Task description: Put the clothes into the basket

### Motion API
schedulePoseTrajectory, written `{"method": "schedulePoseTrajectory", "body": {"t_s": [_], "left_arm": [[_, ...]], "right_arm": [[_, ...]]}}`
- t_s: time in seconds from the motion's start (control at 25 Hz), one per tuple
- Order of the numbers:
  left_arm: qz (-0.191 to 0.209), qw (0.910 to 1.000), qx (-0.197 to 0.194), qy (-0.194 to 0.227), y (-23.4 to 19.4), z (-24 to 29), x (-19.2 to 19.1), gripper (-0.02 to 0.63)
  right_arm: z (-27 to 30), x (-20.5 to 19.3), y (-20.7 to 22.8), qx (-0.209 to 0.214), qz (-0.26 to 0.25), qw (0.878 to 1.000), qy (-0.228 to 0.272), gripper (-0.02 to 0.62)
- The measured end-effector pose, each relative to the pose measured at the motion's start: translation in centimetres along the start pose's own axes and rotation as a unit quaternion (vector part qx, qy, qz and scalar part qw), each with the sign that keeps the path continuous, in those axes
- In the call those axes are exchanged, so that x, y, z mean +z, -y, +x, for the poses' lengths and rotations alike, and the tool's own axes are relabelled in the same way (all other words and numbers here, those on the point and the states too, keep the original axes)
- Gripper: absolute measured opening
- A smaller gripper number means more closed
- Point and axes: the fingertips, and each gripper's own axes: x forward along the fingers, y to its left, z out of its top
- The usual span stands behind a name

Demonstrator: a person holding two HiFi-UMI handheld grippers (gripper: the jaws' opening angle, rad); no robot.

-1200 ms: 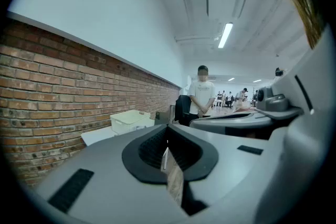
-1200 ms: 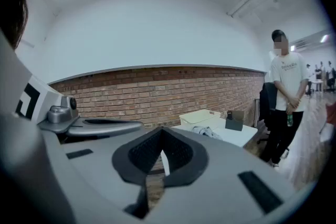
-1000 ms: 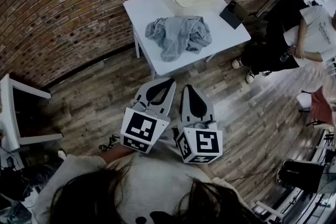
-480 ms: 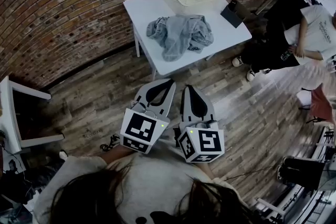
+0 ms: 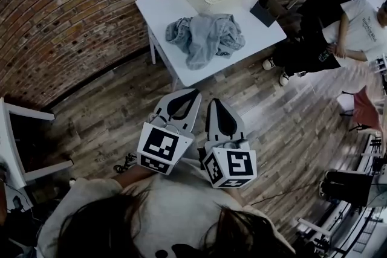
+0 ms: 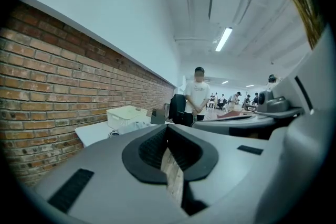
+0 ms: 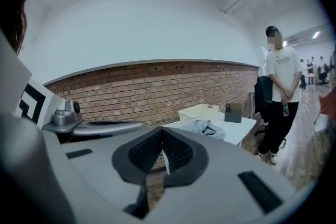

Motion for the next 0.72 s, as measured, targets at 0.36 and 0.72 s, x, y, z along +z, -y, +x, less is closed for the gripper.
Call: {"method": "schedulePoseTrajectory", "body": {"t_s": [0.36,0.72], "left_arm": [[-0.002,1.0,-0.002,-0.001,-2.6,1.7,0.0,0.005],[-0.012,0.9999,0.004,-0.007,-5.6,6.6,0.1,0.005]], "right_arm": [[2.9,0.4,0.3,-0.004,-0.002,1.0,0.004,0.005],[7.8,0.7,3.1,-0.002,-0.005,1.0,-0.008,0.006]]}}
